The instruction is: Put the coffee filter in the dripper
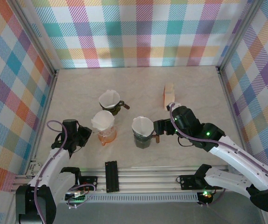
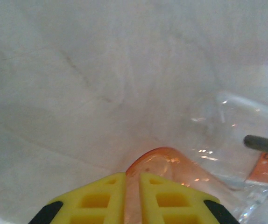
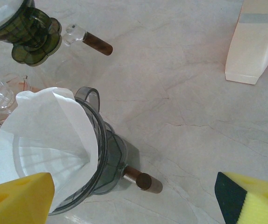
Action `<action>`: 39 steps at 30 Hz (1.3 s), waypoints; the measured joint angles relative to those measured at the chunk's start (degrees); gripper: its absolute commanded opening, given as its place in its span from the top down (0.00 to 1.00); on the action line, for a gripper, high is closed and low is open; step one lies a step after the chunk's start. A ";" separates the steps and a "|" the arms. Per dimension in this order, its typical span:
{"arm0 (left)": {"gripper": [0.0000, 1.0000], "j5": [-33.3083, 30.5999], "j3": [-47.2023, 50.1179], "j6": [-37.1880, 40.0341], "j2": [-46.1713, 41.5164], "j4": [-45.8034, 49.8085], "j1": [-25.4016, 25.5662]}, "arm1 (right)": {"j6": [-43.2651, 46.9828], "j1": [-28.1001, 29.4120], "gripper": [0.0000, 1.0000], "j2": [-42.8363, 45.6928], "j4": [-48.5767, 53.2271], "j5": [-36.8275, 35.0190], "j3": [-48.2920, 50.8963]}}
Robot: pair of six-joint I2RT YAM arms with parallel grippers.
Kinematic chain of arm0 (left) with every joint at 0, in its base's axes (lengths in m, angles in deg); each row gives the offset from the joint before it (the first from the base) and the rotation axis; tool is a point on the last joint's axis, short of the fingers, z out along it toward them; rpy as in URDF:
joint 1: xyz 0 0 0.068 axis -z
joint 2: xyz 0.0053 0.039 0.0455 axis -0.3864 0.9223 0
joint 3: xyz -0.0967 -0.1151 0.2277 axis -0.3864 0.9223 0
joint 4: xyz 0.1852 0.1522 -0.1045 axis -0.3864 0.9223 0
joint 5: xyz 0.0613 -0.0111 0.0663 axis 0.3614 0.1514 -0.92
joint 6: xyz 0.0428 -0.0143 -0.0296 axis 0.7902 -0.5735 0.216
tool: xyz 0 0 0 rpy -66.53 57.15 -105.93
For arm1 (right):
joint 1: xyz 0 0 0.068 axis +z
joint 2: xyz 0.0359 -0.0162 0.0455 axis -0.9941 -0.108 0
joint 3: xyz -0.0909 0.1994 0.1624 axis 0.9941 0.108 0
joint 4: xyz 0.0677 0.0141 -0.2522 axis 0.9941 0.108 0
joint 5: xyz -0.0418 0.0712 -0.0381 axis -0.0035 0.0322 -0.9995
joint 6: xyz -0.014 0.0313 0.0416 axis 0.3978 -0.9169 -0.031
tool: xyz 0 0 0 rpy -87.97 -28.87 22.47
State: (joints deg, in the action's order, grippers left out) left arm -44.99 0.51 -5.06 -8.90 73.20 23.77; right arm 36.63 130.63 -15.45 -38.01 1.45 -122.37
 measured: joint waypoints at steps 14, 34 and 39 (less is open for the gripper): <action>0.89 4.87 2.34 -1.79 9.03 -15.34 -0.46 | 0.00 0.00 0.10 -0.09 -0.02 0.00 0.15; 0.90 11.21 3.82 -1.05 12.70 -21.55 -0.26 | 0.20 0.00 0.09 -0.96 -0.04 0.00 0.22; 0.91 11.39 3.82 -0.87 13.42 -22.12 1.27 | 0.22 0.00 0.10 -1.38 -0.04 0.00 0.22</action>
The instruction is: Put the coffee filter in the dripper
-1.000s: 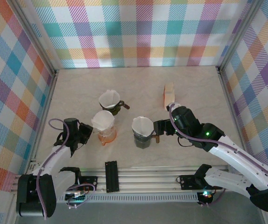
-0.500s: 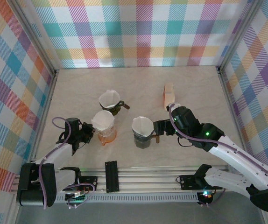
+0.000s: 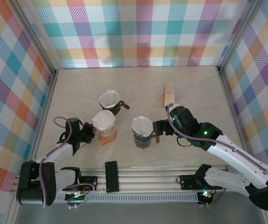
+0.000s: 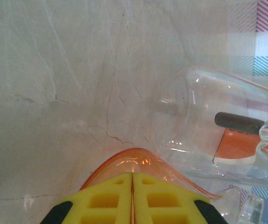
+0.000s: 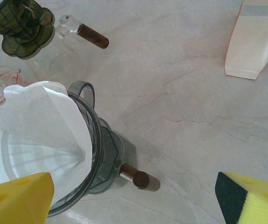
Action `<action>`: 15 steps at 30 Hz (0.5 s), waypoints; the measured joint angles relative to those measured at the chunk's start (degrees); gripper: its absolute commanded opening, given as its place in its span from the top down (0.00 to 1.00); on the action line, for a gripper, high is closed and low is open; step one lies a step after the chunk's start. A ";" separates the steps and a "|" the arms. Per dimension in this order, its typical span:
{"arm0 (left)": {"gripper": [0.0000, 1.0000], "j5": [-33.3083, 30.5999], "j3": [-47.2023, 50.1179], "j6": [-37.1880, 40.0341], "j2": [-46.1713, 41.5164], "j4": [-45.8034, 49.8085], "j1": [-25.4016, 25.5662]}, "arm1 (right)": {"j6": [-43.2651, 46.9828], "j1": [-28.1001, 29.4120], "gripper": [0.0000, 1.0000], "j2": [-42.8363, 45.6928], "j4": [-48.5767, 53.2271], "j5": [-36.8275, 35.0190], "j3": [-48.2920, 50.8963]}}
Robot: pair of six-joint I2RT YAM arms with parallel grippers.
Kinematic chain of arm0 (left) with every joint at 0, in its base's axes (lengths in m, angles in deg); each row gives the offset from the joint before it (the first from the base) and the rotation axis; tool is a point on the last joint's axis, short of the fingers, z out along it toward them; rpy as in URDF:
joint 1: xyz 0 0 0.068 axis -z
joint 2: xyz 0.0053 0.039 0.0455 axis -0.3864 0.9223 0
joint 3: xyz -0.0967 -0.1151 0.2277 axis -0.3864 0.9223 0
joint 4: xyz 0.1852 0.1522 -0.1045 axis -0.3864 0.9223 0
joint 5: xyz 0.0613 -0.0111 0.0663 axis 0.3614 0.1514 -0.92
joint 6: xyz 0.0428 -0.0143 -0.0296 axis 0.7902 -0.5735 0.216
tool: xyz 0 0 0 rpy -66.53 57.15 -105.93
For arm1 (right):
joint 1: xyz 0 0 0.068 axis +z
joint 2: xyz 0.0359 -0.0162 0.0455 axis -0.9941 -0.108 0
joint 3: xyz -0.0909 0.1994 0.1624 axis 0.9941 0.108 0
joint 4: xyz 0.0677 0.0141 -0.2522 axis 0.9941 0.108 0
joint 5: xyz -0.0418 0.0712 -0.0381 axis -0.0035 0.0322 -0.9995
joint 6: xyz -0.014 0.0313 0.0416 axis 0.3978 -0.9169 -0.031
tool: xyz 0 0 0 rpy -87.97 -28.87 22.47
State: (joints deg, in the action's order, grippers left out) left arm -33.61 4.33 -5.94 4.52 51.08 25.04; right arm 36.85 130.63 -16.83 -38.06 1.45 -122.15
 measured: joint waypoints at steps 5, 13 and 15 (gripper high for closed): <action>0.92 -0.07 0.09 0.00 1.22 -0.94 2.56 | 0.00 0.00 0.09 -0.02 0.00 0.00 0.00; 0.92 -1.57 0.35 -0.72 3.52 -3.72 8.15 | -0.02 0.00 0.10 0.00 0.00 0.00 0.00; 0.92 -1.97 0.35 -1.14 4.26 -4.33 9.60 | -0.02 0.00 0.10 0.00 0.00 0.00 0.00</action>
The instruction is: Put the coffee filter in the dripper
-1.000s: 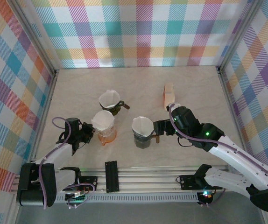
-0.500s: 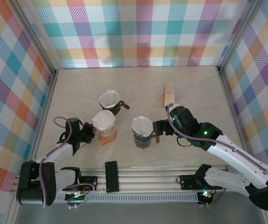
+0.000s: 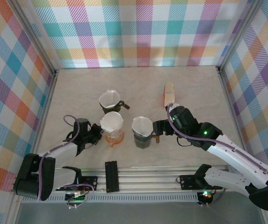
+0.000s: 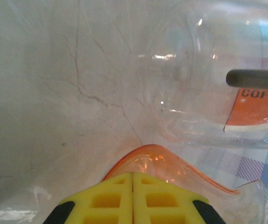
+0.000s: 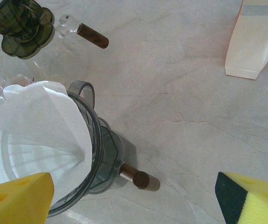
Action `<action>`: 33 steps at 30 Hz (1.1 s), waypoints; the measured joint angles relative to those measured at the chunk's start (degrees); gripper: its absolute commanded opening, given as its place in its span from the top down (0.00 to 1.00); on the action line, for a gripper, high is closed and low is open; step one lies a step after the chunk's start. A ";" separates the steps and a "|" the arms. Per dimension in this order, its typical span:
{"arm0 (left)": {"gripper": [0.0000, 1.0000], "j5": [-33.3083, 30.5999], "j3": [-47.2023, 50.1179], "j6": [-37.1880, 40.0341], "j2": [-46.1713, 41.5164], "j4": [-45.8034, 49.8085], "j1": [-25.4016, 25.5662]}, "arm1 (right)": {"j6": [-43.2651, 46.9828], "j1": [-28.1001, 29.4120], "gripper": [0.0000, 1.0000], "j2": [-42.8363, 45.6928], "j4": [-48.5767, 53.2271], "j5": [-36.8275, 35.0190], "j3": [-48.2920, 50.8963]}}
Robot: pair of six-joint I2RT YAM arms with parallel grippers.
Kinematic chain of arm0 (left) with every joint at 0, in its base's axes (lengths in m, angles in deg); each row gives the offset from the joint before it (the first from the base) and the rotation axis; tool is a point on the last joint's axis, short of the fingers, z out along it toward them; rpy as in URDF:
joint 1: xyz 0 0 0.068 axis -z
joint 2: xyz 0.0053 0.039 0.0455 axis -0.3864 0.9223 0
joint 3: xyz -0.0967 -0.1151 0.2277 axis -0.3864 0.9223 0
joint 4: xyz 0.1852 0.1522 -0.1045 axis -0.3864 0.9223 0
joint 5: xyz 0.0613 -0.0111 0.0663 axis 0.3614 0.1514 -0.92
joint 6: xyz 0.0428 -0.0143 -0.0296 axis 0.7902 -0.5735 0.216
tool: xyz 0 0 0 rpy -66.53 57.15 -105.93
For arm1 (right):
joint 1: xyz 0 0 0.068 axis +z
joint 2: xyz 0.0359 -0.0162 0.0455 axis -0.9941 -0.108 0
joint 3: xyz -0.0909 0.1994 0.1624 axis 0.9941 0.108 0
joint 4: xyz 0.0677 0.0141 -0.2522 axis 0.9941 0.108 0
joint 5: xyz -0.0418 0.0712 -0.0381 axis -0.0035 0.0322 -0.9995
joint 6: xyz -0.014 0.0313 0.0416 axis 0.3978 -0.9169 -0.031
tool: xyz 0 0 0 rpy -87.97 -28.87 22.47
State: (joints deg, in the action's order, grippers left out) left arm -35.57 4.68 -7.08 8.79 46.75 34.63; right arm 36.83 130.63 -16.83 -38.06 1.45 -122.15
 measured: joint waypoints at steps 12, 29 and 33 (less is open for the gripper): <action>0.93 -1.64 -0.33 -1.07 3.72 -2.58 6.82 | 0.00 0.00 0.10 0.00 0.00 0.00 0.00; 0.81 -10.75 -6.86 2.84 -9.07 18.71 1.73 | -0.02 0.00 0.09 0.00 -0.02 0.00 0.00; 0.78 -11.63 -7.98 4.13 -8.02 20.92 -3.30 | 0.00 0.00 0.09 0.00 -0.28 0.00 0.00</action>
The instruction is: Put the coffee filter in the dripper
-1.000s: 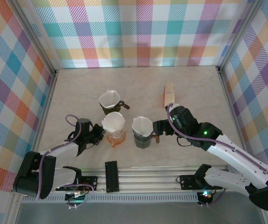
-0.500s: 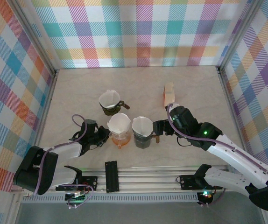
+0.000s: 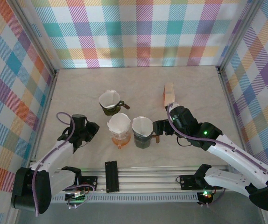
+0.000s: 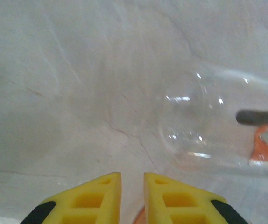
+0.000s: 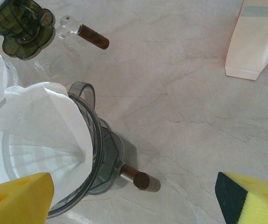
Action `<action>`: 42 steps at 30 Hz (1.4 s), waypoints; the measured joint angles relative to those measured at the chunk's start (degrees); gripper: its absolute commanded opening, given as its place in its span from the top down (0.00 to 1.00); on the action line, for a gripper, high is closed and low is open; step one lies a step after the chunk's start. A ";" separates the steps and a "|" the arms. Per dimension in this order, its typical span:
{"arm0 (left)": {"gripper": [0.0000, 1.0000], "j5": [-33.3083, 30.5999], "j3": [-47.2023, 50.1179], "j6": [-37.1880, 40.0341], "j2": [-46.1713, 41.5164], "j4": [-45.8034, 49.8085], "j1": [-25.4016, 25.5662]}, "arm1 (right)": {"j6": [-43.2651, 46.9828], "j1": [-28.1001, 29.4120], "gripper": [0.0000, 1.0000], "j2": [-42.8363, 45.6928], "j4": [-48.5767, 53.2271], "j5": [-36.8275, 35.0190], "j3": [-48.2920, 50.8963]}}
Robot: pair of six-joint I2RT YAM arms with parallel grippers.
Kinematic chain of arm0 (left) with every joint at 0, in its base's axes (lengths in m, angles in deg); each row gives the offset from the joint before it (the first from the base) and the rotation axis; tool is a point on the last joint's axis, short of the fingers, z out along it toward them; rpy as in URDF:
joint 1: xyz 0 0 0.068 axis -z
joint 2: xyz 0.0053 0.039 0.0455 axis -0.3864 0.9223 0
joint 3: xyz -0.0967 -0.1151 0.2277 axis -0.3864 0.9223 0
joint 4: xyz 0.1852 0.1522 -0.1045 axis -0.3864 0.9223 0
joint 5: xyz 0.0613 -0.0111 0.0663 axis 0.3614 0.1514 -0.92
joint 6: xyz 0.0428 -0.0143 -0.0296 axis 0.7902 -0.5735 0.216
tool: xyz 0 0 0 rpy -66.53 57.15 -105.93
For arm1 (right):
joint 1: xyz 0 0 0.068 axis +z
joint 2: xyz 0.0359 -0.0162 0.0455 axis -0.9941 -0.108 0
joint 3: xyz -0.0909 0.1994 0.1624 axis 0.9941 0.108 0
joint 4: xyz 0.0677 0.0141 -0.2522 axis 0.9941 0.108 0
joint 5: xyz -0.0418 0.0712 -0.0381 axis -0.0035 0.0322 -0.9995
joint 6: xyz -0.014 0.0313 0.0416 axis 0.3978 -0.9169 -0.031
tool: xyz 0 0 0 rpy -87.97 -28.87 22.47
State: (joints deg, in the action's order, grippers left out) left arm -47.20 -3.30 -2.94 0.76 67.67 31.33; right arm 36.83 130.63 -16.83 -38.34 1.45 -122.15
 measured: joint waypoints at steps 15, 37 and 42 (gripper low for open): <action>0.86 3.06 -8.79 -3.04 23.61 -15.93 -3.87 | -0.02 0.00 0.09 0.00 -0.11 -0.07 0.00; 0.93 3.43 -16.37 -6.32 36.96 -24.57 6.01 | -0.09 0.00 0.09 -0.02 -0.94 -0.22 0.98; 0.92 3.56 -18.49 -6.47 38.56 -24.68 8.26 | -0.26 0.00 0.09 -0.02 -1.33 -0.22 1.22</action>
State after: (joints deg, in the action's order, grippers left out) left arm -43.64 -21.79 -9.41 39.32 42.99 39.59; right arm 36.57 130.63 -16.85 -39.67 1.23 -120.93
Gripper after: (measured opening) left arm 0.075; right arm 0.908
